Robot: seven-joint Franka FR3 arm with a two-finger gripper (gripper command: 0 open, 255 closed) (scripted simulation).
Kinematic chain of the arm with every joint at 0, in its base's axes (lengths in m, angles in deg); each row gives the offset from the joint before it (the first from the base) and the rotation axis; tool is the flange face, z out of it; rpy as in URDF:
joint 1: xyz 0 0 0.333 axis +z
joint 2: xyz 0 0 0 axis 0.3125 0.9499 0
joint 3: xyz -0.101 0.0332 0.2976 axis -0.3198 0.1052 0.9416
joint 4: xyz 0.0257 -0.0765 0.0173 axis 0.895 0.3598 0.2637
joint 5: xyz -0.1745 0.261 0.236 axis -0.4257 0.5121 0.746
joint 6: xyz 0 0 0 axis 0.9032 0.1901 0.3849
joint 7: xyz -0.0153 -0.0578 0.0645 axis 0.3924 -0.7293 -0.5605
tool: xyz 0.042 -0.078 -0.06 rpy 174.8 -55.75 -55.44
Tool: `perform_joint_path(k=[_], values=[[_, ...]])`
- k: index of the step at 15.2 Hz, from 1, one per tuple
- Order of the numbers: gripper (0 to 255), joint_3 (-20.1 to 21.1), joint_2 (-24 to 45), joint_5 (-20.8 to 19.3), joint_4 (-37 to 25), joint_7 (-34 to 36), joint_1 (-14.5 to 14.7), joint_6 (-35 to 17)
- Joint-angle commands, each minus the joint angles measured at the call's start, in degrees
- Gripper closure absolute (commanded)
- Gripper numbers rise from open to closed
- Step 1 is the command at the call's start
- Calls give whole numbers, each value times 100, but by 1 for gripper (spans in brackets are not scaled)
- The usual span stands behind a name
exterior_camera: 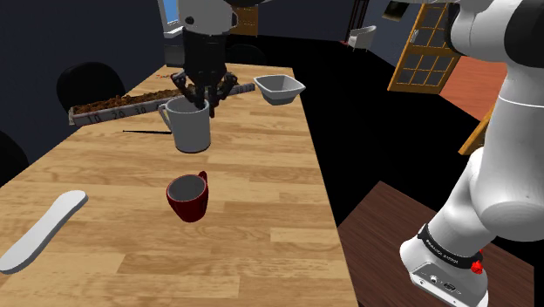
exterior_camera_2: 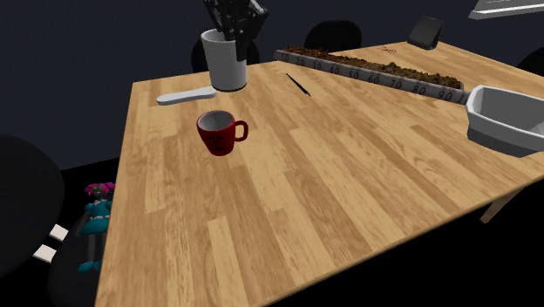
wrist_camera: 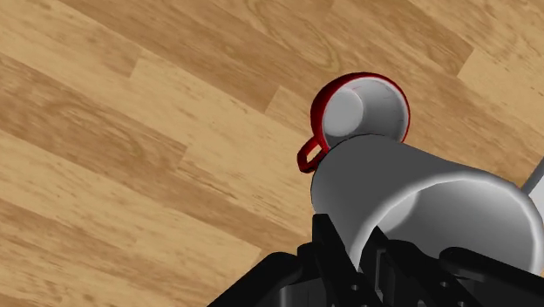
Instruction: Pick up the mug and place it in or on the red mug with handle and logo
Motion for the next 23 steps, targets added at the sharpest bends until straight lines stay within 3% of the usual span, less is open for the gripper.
perform_joint_path(k=[1,2,23], values=[[255,60,279,-152,-419,266,235,162],[255,93,567,-295,-865,453,447,345],[255,36,515,-300,751,494,300,-1213]])
